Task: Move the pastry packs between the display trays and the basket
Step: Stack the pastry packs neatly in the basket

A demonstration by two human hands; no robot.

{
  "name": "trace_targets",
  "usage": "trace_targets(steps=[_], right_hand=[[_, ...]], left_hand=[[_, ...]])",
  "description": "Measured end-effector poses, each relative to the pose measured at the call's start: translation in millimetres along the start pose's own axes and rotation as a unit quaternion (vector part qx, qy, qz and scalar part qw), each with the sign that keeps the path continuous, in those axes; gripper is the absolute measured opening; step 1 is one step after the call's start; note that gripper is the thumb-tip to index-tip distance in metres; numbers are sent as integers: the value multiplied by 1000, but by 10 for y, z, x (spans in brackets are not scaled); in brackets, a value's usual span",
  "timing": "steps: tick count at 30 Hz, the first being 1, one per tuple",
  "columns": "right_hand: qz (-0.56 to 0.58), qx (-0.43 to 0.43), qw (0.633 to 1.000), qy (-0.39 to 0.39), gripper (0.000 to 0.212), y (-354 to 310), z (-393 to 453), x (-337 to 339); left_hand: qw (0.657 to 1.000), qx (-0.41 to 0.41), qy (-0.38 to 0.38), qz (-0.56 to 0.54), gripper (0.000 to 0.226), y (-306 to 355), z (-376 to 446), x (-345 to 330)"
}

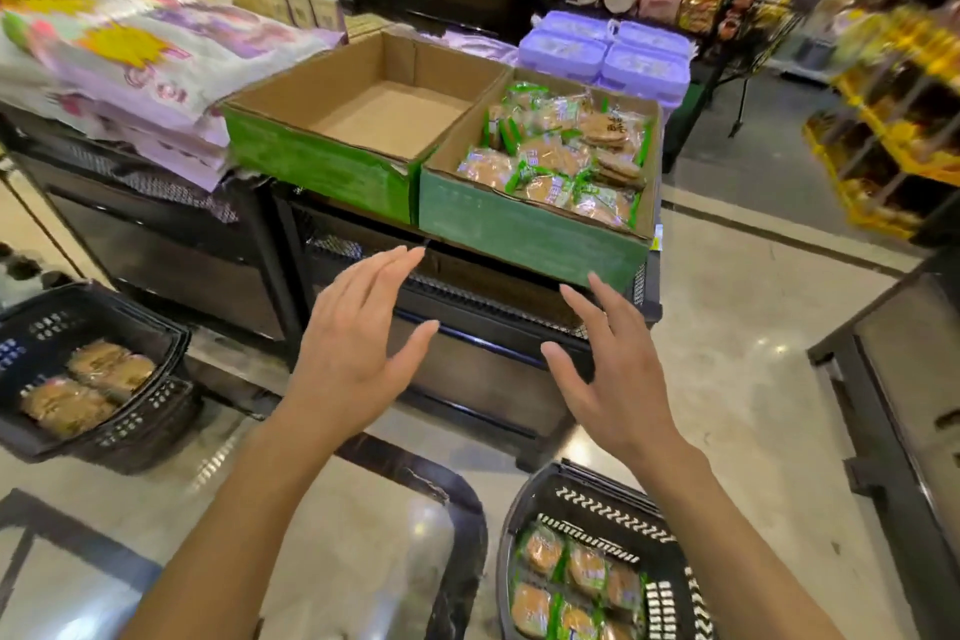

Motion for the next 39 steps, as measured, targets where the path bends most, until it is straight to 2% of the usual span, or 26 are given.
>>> trace_targets(steps=[3, 7, 14, 20, 23, 26, 29, 33, 36, 39], right_hand=[[8, -44, 999, 11, 56, -312, 299, -243], [-16, -103, 994, 19, 55, -383, 566, -411], [-35, -164, 985, 48, 54, 102, 1202, -563], [15, -129, 990, 52, 45, 639, 2185, -989], [47, -118, 992, -11, 47, 918, 2777, -1298], [30, -99, 990, -99, 52, 1086, 3281, -1637], [-8, -80, 969, -235, 57, 1135, 3598, -1983], [-68, -39, 932, -354, 77, 1164, 3763, -2345], [-122, -59, 914, -382, 86, 1138, 3739, -2485], [-114, -105, 911, -383, 87, 1117, 3744, -2503]], left_hand=[[1000, -3, -19, -14, 64, -513, 269, 166], [997, -28, -55, -47, 62, -847, 707, 23], [986, -14, -113, -121, 50, -1083, 1570, -622], [987, 29, -110, -115, 47, -1520, 2433, -1100], [987, 58, -117, -92, 49, -1727, 2795, -1290], [985, 92, -125, -80, 47, -1841, 3022, -1445], [982, 129, -104, -88, 43, -1930, 3127, -1468], [978, 150, -111, -96, 42, -2052, 3300, -1583], [975, 130, -146, -109, 46, -2116, 3415, -1742], [970, 107, -174, -129, 47, -2158, 3518, -1858]])
Point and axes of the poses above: each hand's wrist, its own z-axis towards the middle knuckle, its own x-axis out of the back of the hand, y = z × x, the point moved 3 cm from there along z, towards the middle knuckle, and after that the axes turned 3 degrees about y, right-handed, at the moved point
